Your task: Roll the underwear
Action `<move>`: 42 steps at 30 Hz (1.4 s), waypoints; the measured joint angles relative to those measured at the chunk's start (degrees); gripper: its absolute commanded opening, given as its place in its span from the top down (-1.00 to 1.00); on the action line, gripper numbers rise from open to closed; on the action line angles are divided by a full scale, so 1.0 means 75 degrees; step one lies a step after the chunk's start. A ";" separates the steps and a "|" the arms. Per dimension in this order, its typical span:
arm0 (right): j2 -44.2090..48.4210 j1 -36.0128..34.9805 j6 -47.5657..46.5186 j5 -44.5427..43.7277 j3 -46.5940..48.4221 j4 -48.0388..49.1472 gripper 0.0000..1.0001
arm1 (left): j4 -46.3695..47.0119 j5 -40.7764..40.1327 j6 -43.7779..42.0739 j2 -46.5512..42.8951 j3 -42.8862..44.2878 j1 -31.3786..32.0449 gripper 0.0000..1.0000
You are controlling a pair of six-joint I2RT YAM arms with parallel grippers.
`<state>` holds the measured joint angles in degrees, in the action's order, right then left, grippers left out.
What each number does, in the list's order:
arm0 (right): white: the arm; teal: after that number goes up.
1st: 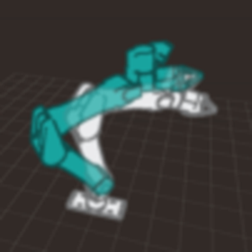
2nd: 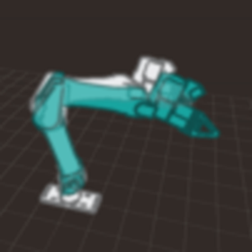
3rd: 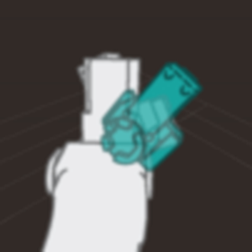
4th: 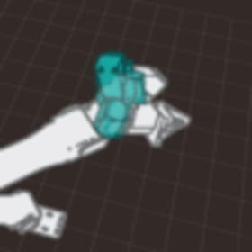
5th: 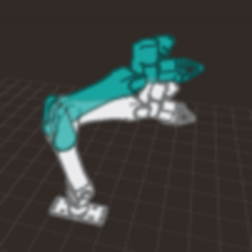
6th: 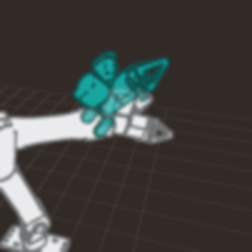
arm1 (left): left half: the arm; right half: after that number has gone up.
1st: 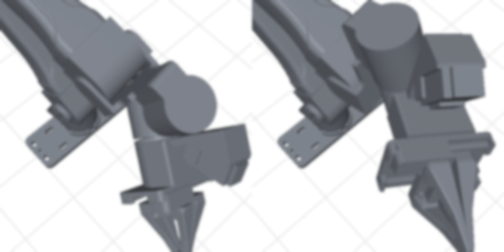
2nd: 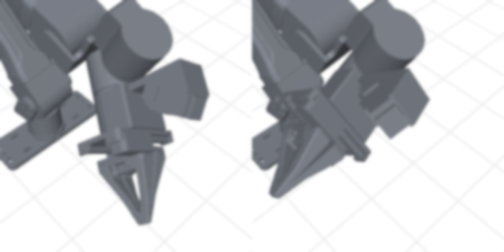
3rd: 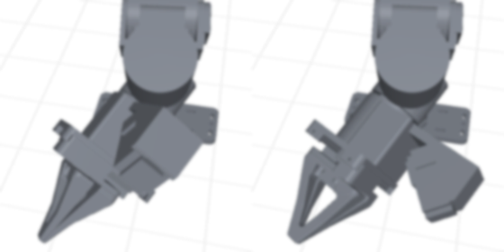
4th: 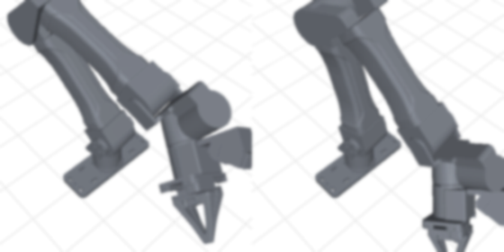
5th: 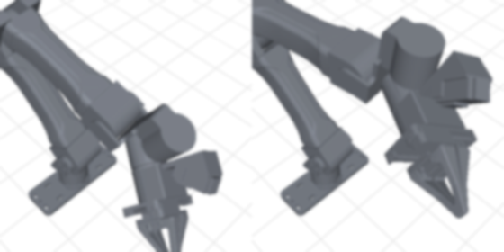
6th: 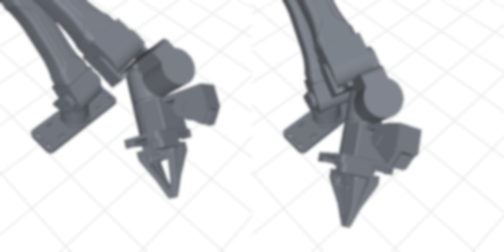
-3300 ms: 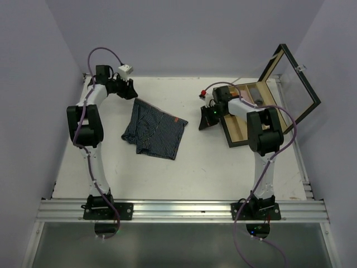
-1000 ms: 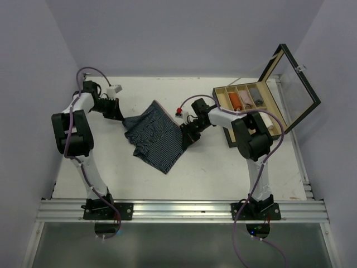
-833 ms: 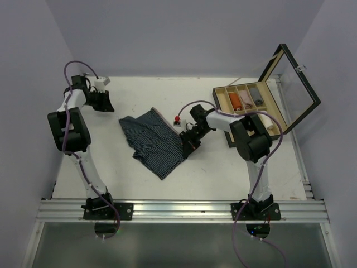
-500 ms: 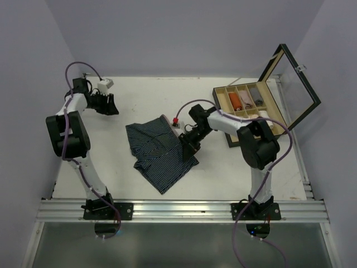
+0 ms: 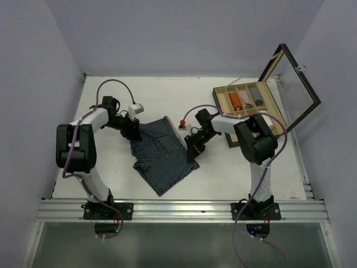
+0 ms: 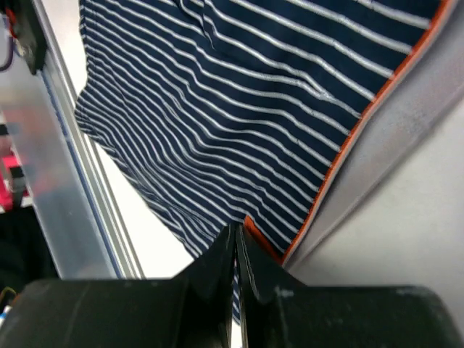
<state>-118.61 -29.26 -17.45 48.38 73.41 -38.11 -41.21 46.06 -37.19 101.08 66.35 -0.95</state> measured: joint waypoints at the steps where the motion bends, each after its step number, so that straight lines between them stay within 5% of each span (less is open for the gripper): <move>1: 0.0038 -0.0003 0.0064 0.0067 -0.0117 0.0023 0.84 | 0.0006 -0.0020 0.0023 0.0198 -0.0032 0.0052 0.20; 5: 0.0201 -0.0096 0.0405 0.0178 -0.0437 0.0321 0.81 | 0.0073 -0.0143 0.0256 0.1099 0.0154 0.0332 0.24; 9: 0.0326 -0.0673 0.0656 0.0341 -0.0624 0.0475 0.57 | -0.0020 0.0242 0.0737 0.2055 0.1236 0.0603 0.26; 16: 0.0749 -0.1856 0.0676 0.1157 -0.0242 0.0096 0.38 | 0.0026 0.0373 0.0667 0.2716 0.2629 0.0621 0.02; 26: 0.0449 0.0871 0.1478 -0.0420 0.2975 0.0428 -0.05 | 0.0344 0.0659 0.0688 0.1988 0.3564 -0.1067 -0.22; 32: -0.0656 0.0839 0.2463 -0.1886 0.3424 0.0831 -0.11 | 0.0979 0.0391 0.1160 0.2276 0.4234 -0.0874 -0.17; 42: -0.1623 0.0758 0.3261 -0.3203 0.4132 0.0892 -0.17 | 0.2276 0.0052 0.2011 0.2897 0.3637 -0.0338 -0.19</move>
<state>-130.78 -23.57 7.01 24.36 104.40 -31.42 -24.14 46.46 -22.11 122.80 93.62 -3.49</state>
